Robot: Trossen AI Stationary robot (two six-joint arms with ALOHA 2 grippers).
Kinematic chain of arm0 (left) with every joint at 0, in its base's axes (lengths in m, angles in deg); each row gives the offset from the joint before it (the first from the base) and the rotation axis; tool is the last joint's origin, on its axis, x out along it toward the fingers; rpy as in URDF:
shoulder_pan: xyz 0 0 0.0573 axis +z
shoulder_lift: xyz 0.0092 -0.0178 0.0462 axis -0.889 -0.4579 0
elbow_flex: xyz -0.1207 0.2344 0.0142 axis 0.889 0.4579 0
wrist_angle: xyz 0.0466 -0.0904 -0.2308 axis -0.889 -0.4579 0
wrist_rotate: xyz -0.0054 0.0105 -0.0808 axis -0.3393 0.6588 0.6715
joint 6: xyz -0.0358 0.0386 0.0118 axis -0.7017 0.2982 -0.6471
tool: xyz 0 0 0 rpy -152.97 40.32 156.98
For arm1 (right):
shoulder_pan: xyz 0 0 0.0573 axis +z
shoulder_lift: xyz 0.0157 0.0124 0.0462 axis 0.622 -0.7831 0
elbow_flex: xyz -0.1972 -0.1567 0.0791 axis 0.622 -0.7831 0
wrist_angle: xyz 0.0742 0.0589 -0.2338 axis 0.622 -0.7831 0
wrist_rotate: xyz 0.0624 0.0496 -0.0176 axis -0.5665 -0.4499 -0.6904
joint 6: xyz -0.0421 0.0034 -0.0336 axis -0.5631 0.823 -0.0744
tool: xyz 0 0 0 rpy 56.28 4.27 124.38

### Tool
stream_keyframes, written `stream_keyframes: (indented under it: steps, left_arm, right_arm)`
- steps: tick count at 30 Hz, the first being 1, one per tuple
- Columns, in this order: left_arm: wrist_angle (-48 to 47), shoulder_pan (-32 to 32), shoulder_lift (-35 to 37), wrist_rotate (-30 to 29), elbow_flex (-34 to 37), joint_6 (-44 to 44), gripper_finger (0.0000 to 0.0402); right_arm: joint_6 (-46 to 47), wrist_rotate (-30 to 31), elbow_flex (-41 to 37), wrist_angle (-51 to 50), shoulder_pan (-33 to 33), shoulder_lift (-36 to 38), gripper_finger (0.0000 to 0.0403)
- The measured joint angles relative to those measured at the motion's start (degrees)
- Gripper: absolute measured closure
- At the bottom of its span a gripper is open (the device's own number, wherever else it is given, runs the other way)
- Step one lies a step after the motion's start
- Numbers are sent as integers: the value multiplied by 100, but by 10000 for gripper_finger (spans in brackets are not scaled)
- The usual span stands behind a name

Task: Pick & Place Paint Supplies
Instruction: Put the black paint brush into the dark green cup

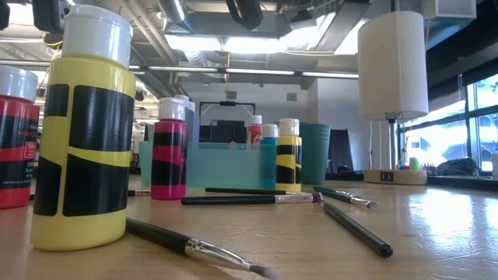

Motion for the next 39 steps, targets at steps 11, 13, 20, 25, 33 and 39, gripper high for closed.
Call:
stream_keyframes:
  steps: [11,13,20,25,33,39]
  left_arm:
    - [380,-88,2,-87,-2,-418,381]
    - [445,-88,0,-114,0,-500,373]
    - [768,-88,2,-358,0,-948,324]
    - [767,-88,1,-354,0,-969,283]
    - [765,-86,2,-245,-2,-872,253]
    - [765,-79,1,-154,0,-520,261]
  right_arm:
    - [-7,-2,0,0,2,0,402]
    - [-7,-4,0,0,2,0,402]
    - [19,-21,0,0,3,0,402]
    - [32,-20,0,21,28,0,402]
    - [-7,-21,0,106,81,0,402]
    - [-9,-20,0,126,79,0,402]
